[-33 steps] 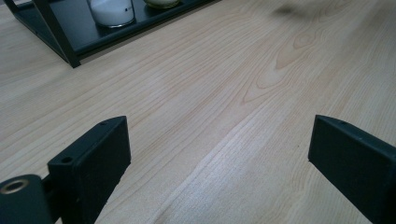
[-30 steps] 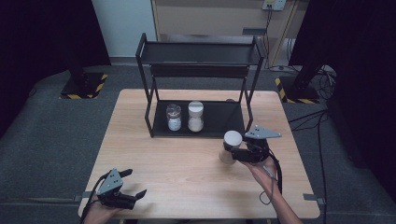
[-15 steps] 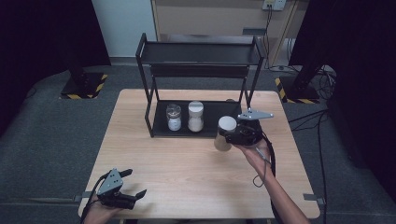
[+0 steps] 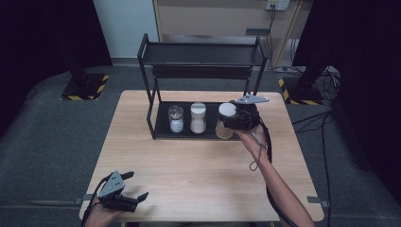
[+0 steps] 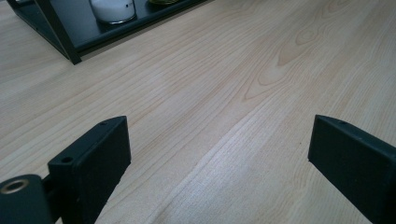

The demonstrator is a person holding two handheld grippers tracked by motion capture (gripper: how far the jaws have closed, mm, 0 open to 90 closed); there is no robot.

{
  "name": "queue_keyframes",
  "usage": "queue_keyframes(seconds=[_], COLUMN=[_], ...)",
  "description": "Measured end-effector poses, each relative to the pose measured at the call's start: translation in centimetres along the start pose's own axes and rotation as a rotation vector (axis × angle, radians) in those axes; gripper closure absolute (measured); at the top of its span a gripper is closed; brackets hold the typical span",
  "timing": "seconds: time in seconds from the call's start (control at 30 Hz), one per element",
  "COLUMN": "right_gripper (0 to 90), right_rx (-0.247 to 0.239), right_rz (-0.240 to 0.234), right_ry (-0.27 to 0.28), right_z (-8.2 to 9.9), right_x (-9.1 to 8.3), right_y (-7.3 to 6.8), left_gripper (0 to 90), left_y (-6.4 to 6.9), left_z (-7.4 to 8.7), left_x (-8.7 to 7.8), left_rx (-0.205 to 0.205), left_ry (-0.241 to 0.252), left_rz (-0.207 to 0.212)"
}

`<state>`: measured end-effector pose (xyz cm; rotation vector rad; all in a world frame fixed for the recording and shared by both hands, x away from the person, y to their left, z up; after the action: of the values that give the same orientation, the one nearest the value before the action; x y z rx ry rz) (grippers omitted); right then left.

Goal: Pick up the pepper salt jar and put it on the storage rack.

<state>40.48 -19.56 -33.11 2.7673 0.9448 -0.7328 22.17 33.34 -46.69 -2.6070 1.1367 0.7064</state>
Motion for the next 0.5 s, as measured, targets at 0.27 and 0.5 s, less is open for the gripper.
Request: queue_keyframes(seconds=[0.27,0.5], right_gripper=[33.4,33.4], right_rx=[0.033,0.03], right_rz=[0.035,0.082], right_ry=[0.001,-0.009], right_z=[0.0,0.0], right_x=[2.0,3.7], right_y=[0.9,1.2], left_gripper=[4.7,4.6], left_y=[0.0,-0.1], left_z=[0.0,0.1], left_x=[-0.1,-0.1], left_rx=[-0.004,-0.003], left_ry=[0.002,0.014], left_rz=[-0.002,0.005])
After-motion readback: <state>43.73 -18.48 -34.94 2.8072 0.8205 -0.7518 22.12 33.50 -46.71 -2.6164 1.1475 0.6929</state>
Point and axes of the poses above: each handheld gripper's, and its own axes: x roughly forward along the jaws, z roughly out of its underside, y roughly to its right, the point moved 5 cm from there along x, roughly forward along the jaws
